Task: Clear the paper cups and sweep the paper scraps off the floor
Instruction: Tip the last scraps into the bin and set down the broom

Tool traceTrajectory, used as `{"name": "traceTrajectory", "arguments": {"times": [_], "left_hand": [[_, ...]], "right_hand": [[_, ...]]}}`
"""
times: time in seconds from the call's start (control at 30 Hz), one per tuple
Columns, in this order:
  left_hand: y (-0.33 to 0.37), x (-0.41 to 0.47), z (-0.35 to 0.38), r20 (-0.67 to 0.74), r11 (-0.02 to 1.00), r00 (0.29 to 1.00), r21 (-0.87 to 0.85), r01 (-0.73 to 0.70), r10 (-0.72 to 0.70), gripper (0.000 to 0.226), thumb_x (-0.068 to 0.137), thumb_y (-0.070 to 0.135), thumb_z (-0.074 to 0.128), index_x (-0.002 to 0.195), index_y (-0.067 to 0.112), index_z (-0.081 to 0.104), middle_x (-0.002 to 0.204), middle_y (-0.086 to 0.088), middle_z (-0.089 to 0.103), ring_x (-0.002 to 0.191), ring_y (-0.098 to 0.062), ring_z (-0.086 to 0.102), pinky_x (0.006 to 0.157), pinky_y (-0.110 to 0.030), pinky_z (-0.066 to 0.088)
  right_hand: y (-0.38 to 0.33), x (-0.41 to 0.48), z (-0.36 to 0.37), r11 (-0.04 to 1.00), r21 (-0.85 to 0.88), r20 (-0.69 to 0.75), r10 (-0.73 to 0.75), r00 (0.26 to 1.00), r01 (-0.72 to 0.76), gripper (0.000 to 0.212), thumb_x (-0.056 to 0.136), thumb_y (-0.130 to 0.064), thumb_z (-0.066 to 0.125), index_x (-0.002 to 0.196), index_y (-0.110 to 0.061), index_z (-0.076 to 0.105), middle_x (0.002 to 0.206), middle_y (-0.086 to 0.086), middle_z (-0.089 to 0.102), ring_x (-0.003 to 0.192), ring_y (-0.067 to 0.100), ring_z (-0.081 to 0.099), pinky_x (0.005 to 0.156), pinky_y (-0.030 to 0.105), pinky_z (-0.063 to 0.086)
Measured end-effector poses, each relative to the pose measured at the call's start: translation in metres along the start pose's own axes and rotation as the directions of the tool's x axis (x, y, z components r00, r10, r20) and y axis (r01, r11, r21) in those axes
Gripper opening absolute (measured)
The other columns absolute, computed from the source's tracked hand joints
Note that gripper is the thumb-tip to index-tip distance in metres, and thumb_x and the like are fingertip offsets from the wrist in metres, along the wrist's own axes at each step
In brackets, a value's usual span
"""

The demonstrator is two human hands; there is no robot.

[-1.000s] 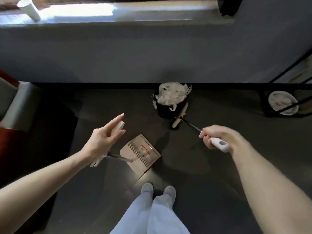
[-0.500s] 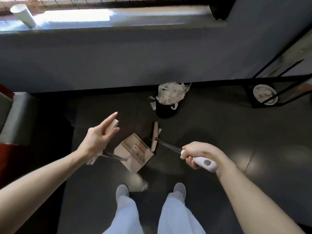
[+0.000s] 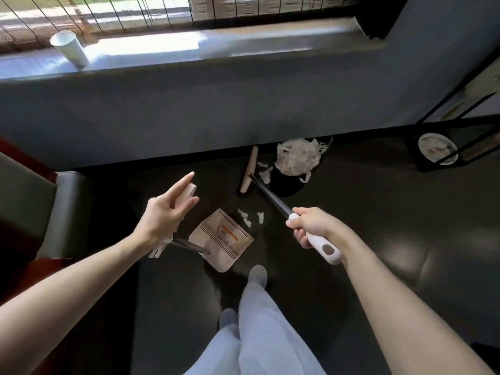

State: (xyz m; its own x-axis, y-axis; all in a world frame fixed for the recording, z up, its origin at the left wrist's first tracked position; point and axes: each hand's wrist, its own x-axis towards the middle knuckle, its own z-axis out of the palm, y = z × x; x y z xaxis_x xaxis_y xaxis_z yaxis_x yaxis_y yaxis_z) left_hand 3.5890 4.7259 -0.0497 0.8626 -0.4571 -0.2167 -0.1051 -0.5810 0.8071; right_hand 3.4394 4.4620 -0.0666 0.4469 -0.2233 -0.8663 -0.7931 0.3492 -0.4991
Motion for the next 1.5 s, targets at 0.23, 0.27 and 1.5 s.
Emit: {"name": "traceTrajectory", "arguments": {"times": [0.23, 0.27, 1.5], "left_hand": [[0.012, 0.058, -0.008, 0.063, 0.999, 0.997, 0.017, -0.037, 0.036, 0.054, 0.092, 0.021, 0.063, 0.137, 0.043, 0.041, 0.073, 0.011, 0.053, 0.057, 0.007, 0.058, 0.054, -0.009, 0.045], [0.014, 0.068, -0.007, 0.066, 0.999, 0.997, 0.016, -0.044, 0.043, 0.054, 0.092, 0.020, 0.063, 0.135, 0.044, 0.041, 0.072, 0.012, 0.053, 0.056, 0.010, 0.057, 0.056, -0.007, 0.044], [-0.002, 0.136, -0.078, 0.156, 0.997, 0.985, -0.010, -0.075, 0.075, 0.054, 0.092, 0.030, 0.062, 0.134, 0.055, 0.040, 0.070, 0.003, 0.053, 0.039, -0.007, 0.044, 0.036, -0.017, 0.040]], "right_hand": [[-0.073, 0.085, -0.009, 0.977, 0.197, 0.033, 0.078, 0.996, -0.083, 0.050, 0.099, -0.003, 0.048, 0.142, -0.025, 0.035, 0.058, 0.001, 0.039, 0.035, 0.003, 0.037, 0.032, 0.013, 0.032], [-0.081, 0.100, -0.014, 0.966, 0.231, 0.058, 0.105, 0.993, -0.116, 0.039, 0.099, -0.004, 0.047, 0.132, -0.024, 0.041, 0.056, 0.000, 0.038, 0.034, 0.003, 0.036, 0.030, 0.013, 0.031], [-0.088, 0.052, 0.107, 0.925, 0.378, -0.017, -0.026, 1.000, 0.031, 0.062, 0.099, 0.000, 0.048, 0.151, -0.018, 0.020, 0.065, 0.003, 0.039, 0.035, 0.002, 0.038, 0.034, 0.012, 0.033]]}}
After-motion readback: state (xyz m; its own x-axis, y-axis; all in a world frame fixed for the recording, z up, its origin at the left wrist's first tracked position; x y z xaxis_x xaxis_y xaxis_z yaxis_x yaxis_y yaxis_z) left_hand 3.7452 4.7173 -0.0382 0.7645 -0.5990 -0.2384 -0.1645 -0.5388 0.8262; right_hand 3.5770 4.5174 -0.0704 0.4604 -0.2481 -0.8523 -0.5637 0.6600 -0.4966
